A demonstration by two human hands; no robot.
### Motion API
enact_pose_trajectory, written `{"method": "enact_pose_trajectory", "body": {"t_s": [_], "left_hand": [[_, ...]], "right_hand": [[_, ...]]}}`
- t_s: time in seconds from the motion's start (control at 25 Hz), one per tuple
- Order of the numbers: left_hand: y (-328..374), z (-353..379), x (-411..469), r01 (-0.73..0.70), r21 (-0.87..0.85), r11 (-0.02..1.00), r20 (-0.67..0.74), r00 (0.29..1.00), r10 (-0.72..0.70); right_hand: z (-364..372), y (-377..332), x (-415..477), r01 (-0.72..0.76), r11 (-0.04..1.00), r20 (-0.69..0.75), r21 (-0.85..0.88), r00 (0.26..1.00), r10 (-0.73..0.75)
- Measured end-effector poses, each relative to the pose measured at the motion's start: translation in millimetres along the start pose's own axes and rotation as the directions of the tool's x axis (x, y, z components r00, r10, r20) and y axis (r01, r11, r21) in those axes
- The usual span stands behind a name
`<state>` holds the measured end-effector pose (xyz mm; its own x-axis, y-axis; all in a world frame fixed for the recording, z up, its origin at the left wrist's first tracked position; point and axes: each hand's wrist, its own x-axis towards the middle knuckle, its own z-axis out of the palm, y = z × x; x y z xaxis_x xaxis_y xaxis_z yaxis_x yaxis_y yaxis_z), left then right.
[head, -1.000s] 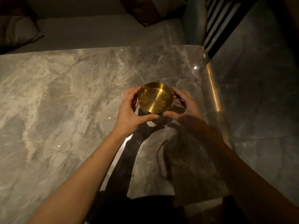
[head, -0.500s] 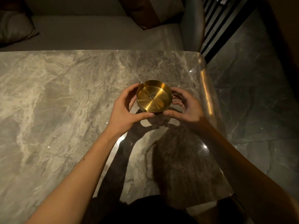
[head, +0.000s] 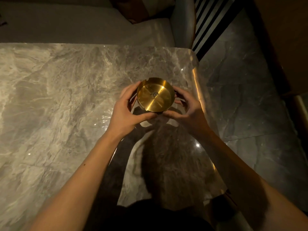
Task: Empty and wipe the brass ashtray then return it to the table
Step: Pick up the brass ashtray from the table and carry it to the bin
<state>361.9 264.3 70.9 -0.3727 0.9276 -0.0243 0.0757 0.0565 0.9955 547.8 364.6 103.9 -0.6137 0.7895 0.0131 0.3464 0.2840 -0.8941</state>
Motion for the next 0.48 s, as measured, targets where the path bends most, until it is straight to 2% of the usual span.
{"method": "enact_pose_trajectory", "body": {"t_s": [0.2,0.32,0.48], "left_hand": [[5,93,11,0.071,-0.016,0.997,-0.006,0.997,-0.071],[7,174,23,0.113,-0.033,0.993,-0.012,0.993,-0.113],[-2,300,51,0.215,-0.066,0.974,-0.01,0.976,-0.216]], "right_hand": [[-78,52,-17,-0.094,0.983,0.025,0.156,0.996,0.091],[-147,97,-21,-0.071,0.991,0.053,0.113,0.996,0.066],[-240,174,-28,-0.151,0.98,0.016,0.127,0.989,0.15]]}}
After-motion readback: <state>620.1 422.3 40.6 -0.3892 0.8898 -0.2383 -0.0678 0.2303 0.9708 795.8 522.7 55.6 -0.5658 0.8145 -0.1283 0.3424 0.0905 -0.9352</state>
